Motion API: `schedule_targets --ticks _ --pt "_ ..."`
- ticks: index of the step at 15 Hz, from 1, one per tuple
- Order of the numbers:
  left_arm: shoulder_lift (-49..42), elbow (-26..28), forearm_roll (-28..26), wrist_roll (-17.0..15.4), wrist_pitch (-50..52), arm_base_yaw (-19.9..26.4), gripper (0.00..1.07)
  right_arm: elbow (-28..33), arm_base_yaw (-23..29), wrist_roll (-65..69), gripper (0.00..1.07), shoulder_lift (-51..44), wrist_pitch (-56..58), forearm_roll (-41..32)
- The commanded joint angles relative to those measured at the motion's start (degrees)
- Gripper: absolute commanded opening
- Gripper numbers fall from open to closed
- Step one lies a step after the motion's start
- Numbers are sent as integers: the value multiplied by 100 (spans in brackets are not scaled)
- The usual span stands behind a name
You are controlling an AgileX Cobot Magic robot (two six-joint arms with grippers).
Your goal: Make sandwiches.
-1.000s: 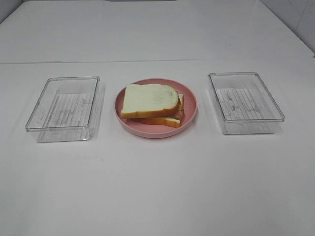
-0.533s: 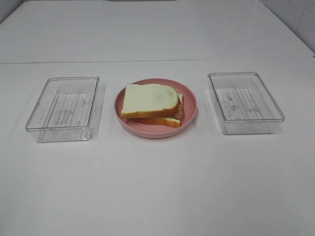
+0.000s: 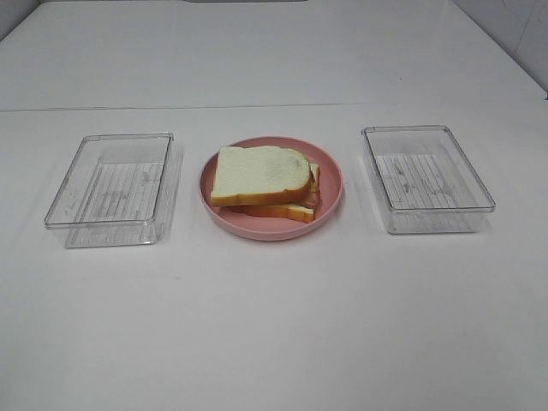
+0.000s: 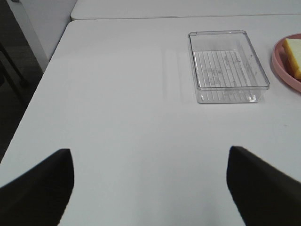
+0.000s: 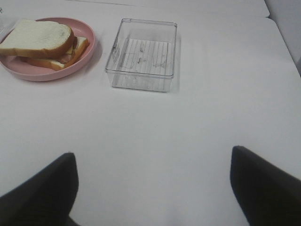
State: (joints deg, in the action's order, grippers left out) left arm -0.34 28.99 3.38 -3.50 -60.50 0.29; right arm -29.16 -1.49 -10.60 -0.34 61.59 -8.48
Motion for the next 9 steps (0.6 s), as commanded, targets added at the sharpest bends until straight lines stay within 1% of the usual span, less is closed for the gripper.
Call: schedule_targets --ticks 1,6,7,8,9 --pt "-109 -29 -29 0 52 11 84 11 -46 -6 83 -80 -34 -6" --pt "-109 -29 -40 0 52 11 84 11 -46 -6 83 -80 -34 -6" --pt "-109 -29 -132 6 52 11 84 11 -46 -6 83 -80 -34 -6" --pt "-109 -29 -212 115 52 11 84 11 -46 -6 83 -80 -34 -6" --pt "-109 -29 -338 304 57 11 84 11 -46 -6 83 -80 -34 -6"
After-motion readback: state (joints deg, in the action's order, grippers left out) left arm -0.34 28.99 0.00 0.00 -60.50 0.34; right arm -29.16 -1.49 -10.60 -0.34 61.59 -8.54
